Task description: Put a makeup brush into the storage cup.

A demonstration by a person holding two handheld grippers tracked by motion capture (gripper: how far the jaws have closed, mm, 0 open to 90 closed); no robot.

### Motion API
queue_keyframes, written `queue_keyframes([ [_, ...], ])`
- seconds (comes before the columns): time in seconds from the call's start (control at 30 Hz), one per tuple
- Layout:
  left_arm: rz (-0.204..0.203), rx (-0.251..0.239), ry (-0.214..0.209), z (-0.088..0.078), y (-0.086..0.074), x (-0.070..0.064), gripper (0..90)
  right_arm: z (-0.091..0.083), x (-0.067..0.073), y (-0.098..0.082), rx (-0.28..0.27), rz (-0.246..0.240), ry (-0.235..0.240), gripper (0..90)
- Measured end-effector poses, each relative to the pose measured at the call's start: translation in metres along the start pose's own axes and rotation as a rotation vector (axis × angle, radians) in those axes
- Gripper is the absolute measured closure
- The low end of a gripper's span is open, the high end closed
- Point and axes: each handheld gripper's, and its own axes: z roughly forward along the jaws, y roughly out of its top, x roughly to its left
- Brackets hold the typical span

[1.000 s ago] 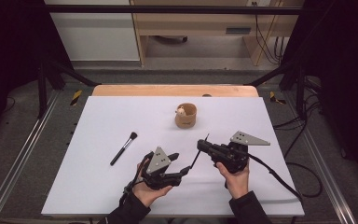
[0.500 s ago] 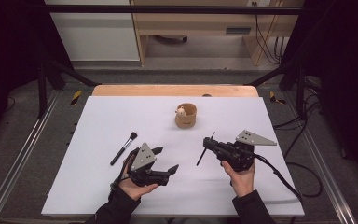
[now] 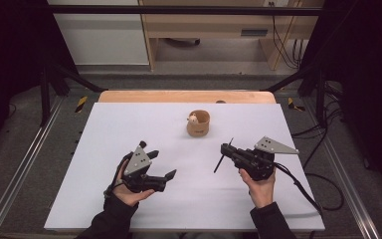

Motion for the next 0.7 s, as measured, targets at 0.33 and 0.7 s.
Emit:
queue_keyframes([
  [0.33, -0.004, 0.017, 0.047, -0.007, -0.004, 0.020, 14.2, -0.001, -0.010, 0.007, 0.001, -0.022, -0.050, 85.2],
  [0.7, -0.029, 0.009, 0.074, -0.018, -0.013, 0.034, 13.1, 0.007, -0.014, 0.020, 0.004, -0.037, -0.079, 85.2],
])
